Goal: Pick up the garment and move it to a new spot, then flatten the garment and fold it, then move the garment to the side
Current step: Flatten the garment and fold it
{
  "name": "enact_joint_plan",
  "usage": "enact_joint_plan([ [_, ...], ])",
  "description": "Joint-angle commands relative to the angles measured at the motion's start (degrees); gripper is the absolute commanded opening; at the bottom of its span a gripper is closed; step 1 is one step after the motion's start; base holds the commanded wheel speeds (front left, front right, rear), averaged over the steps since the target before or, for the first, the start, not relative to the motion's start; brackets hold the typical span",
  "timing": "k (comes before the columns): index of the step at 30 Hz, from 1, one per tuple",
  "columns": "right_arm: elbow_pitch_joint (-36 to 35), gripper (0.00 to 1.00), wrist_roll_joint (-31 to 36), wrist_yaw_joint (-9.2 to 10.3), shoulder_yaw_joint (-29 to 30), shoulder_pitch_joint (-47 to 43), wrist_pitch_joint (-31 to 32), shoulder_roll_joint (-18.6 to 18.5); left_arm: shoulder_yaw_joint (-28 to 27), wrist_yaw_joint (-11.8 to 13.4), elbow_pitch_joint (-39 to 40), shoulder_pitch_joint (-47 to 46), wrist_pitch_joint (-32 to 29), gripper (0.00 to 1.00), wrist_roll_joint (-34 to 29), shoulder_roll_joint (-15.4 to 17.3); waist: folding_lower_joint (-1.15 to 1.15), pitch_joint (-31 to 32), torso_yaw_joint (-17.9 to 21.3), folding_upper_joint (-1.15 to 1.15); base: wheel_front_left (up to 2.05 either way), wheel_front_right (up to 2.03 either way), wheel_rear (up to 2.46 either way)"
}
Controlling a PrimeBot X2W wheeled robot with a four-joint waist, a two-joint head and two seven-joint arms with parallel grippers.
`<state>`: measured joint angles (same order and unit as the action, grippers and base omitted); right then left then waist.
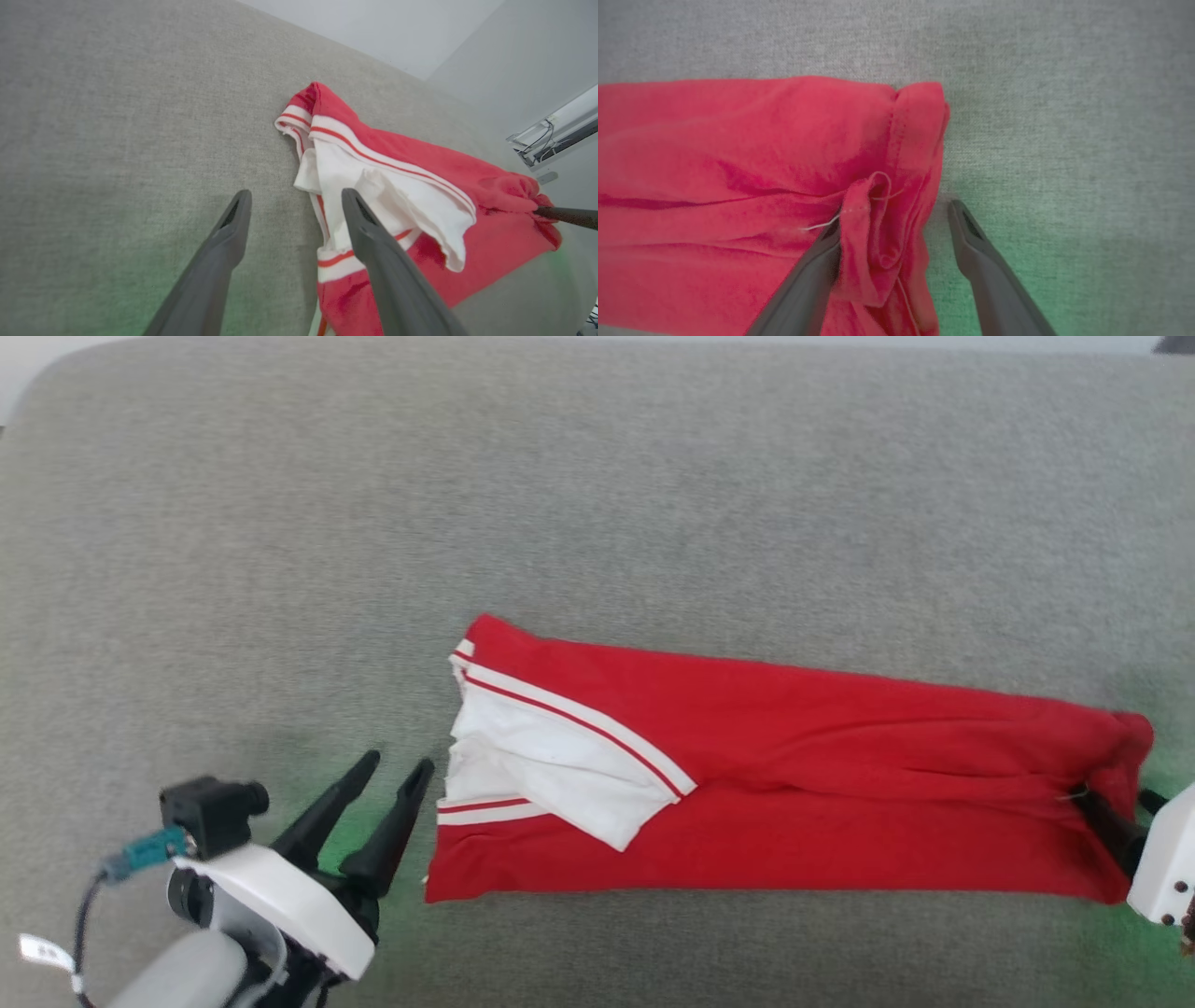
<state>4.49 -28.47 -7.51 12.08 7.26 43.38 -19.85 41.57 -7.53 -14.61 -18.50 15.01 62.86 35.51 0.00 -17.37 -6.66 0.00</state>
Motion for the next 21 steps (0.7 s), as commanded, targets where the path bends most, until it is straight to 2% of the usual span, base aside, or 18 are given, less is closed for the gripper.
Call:
enact_joint_plan([
  [1,1.94,1.00,-0.12,0.04,-0.20,-1.39,0.84,1.35,-1.94,0.13,-1.63,2.01,0.16,1.00,-3.52,-1.81,0.00,1.15,-1.90,0.00,0.00,0.00,0.00],
  [6,4.87,1.00,-0.15,0.01,0.61,-1.36,1.39,2.59,-8.83,0.13,-2.96,4.99,0.17,1.00,-14.11,-7.29,0.00,2.17,-4.20,0.00,0.00,0.00,0.00],
  [11,6.83,1.00,-0.61,-0.16,1.33,-2.29,3.18,3.20,-15.94,0.13,-1.25,7.86,0.16,1.00,-27.02,-11.35,0.00,3.05,-5.78,0.00,0.00,0.00,0.00],
  [12,7.14,0.93,-0.61,-0.17,1.54,-2.55,3.79,3.31,-16.85,0.13,-0.49,8.52,0.17,1.00,-29.00,-12.12,0.00,3.24,-6.03,0.00,0.00,0.00,0.00],
  [13,7.39,0.73,-0.73,-0.17,1.61,-2.84,4.41,3.33,-18.21,0.13,0.39,8.99,0.17,1.00,-31.26,-12.83,0.00,3.43,-6.31,0.00,0.00,0.00,0.00],
  [14,7.39,0.73,-0.73,-0.17,1.61,-2.84,4.41,3.33,-18.21,0.13,0.39,8.99,0.17,1.00,-31.26,-12.83,0.00,3.43,-6.31,0.00,0.00,0.00,0.00],
  [15,7.57,0.49,-0.78,-0.17,1.71,-3.10,4.85,3.47,-19.30,0.13,1.16,9.63,0.17,1.00,-32.71,-13.51,0.00,3.64,-6.47,0.00,0.00,0.00,0.00],
  [16,7.66,0.36,-0.72,-0.17,1.92,-3.39,5.19,3.53,-19.94,0.13,2.09,10.17,0.17,1.00,-34.39,-14.10,0.00,3.83,-6.59,0.00,0.00,0.00,0.00],
  [18,7.73,0.00,-0.65,-0.17,2.18,-3.69,6.10,3.46,-21.84,0.14,3.81,10.85,0.17,1.00,-37.36,-15.14,0.00,4.06,-6.70,0.00,0.00,0.00,0.00],
  [21,7.62,0.00,-0.89,-0.10,2.43,-3.61,7.24,3.47,-22.85,0.13,5.73,12.01,0.17,1.00,-40.39,-16.17,0.00,4.36,-6.60,0.00,0.00,0.00,0.00],
])
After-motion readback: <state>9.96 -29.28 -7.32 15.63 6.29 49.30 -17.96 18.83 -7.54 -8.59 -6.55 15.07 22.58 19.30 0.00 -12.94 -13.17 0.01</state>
